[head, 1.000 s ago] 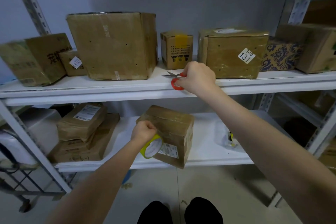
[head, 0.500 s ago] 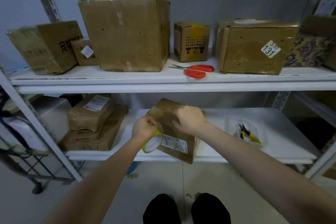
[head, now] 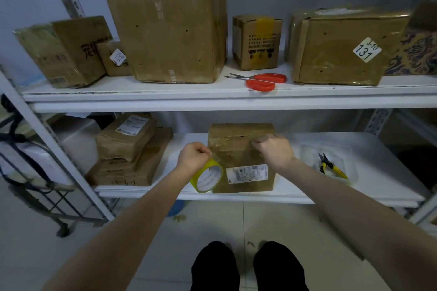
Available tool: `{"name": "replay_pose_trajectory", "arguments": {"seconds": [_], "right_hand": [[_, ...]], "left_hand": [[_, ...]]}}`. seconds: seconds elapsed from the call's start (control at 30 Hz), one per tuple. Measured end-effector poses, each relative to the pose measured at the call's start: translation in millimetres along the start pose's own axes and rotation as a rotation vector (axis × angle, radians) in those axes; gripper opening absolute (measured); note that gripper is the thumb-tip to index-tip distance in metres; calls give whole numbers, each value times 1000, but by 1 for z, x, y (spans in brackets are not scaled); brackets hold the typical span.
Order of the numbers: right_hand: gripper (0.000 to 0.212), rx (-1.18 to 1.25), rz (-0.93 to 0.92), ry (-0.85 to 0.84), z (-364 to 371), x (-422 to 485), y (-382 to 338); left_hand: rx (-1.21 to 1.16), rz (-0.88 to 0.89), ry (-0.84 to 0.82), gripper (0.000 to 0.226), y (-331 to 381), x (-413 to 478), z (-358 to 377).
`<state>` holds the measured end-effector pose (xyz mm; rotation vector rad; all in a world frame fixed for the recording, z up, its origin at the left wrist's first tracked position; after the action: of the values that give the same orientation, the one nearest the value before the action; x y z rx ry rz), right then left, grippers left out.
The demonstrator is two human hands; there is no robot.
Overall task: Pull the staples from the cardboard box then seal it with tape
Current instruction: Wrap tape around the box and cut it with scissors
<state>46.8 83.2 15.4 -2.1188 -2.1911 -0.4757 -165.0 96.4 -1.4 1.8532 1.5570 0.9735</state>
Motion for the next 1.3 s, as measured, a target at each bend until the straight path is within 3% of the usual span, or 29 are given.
{"name": "replay_pose_trajectory", "arguments": {"seconds": [0.17,0.27,0.33,0.43,0.57,0.7,0.77,0.8,0.9,0.97,1.1,1.3], "right_hand": [[49,81,27,26,-2,-6,16],[36,445,46,100,-27,-17,-3],[21,741,104,-18,-32,-23,-20],[35,1012,162,-213,-25,-26,-44],[30,1203,259,-241,-21,-24,-45],[30,1220,293,-257,-14,-23,-40],[29,1190,313,-271,-9,-21,-32],[27,1167,315,-272,-8,-19,-28],[24,1047,289,-249,-13,-16,-16],[19,941,252,-229,-20,-13,-12],[17,770,222,-210,-26,-5,-7],[15,760,299,-146,-31,7,-7]], "left_hand": [[-36,-5,-8,27,7,-1,6],[-44,7,-9,27,14,-1,8],[-56,14,-19,26,18,-1,9],[-49,42,-41,26,25,1,11],[-66,69,-66,27,28,0,11],[-137,23,-45,5,24,-6,10],[-251,-98,-50,33,14,-16,13],[-291,-142,-81,36,12,-21,16],[-240,-160,-304,14,23,-40,34],[-239,-136,-408,11,34,-54,49],[-411,-55,-243,19,43,-55,61],[-178,-165,17,43,23,-62,57]]}}
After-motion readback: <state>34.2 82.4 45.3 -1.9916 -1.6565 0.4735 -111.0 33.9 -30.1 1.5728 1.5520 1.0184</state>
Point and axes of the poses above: each hand's wrist, its own x-axis towards the middle knuckle, its own z-axis out of the palm, y = z × x, the point moved 10 cm from there along x, towards the middle knuckle, and after that the axes turned 14 degrees about z, right-handed, at the moved point
